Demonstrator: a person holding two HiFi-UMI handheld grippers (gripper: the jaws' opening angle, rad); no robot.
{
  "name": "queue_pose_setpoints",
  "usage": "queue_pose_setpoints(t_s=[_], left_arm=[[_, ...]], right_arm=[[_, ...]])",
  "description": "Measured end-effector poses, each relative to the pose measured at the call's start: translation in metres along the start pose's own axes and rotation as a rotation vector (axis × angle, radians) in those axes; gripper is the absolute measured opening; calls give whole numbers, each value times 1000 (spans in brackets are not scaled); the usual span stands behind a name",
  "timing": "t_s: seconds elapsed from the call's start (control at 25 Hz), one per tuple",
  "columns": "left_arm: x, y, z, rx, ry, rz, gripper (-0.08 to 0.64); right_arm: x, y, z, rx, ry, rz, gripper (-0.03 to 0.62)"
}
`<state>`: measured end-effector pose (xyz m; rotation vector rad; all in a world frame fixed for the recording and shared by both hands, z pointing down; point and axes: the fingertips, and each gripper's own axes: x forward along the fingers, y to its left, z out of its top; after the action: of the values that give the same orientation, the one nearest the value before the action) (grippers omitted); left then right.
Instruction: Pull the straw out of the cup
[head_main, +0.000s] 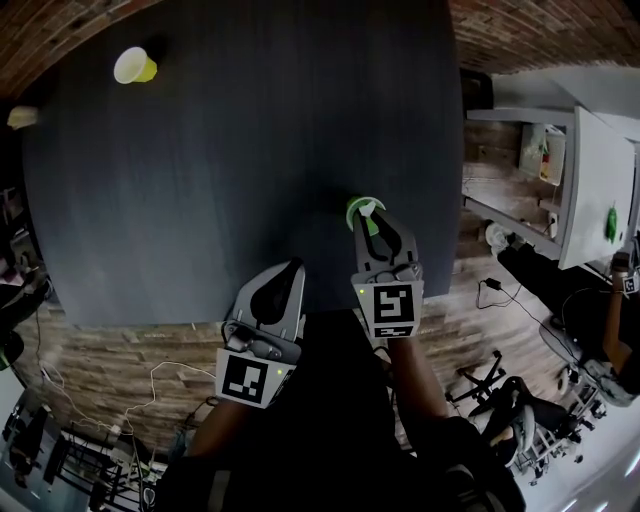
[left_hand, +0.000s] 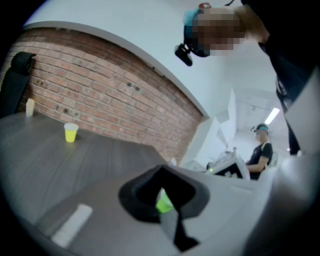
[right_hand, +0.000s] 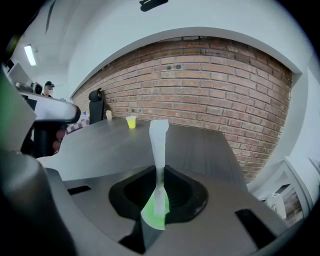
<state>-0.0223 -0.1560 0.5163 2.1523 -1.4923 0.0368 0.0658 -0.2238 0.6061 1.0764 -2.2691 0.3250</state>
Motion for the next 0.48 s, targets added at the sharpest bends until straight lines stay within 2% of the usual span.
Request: queue_pose_setpoints(t_s=[0.2, 0.48], left_arm=[[-4, -5, 8, 12, -16, -18, 5], [-16, -17, 21, 40, -53, -57, 3]], right_arm=[[-13, -3, 16, 33, -48, -19, 46], [-42, -3, 43, 31, -125, -39, 44]])
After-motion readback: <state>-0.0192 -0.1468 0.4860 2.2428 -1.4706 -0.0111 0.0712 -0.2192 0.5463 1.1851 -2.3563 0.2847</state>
